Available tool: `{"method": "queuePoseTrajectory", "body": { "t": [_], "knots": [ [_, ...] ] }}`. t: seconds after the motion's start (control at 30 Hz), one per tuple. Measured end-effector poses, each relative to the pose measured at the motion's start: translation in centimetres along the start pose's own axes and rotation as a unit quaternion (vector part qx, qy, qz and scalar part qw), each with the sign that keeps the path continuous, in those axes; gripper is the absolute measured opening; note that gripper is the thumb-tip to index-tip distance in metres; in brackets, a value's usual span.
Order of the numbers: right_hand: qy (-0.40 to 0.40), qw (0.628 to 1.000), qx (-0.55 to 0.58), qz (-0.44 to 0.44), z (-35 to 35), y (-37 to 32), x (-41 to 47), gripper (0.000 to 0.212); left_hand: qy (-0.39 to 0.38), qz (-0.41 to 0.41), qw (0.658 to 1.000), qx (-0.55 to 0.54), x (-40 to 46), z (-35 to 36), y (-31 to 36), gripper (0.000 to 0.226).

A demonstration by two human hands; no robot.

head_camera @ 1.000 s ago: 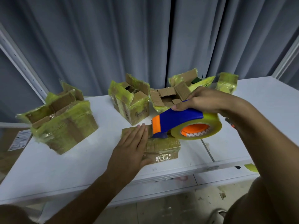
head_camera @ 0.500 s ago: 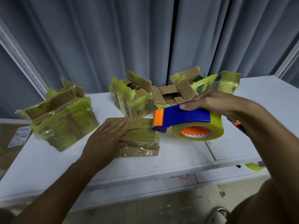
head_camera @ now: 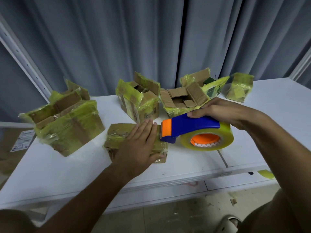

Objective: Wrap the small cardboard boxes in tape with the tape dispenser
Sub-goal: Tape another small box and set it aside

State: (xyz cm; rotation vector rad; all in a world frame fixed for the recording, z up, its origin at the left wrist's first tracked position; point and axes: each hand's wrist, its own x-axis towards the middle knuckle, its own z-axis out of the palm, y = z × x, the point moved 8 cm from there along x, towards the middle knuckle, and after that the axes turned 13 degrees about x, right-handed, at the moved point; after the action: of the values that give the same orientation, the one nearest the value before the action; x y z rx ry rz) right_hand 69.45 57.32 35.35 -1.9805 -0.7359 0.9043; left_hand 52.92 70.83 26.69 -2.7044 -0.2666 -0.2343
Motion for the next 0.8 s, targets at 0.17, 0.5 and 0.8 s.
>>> {"method": "queuePoseTrajectory", "body": {
  "t": [0.17, 0.5, 0.8],
  "knots": [
    [-0.033, 0.999, 0.018, -0.001, 0.8, 0.8, -0.6, 0.048, -0.003, 0.014, 1.0, 0.023, 0.4, 0.5, -0.1, 0.09],
    [0.004, 0.999, 0.019, 0.04, -3.1, 3.0, -2.5, 0.057, -0.005, 0.011, 1.0, -0.007, 0.6, -0.1, -0.3, 0.088],
    [0.044, 0.988, -0.143, 0.044, 1.6, 1.0, -1.4, 0.046, 0.009, 0.026, 0.999, -0.033, 0.3, -0.7, 0.2, 0.078]
  ]
}}
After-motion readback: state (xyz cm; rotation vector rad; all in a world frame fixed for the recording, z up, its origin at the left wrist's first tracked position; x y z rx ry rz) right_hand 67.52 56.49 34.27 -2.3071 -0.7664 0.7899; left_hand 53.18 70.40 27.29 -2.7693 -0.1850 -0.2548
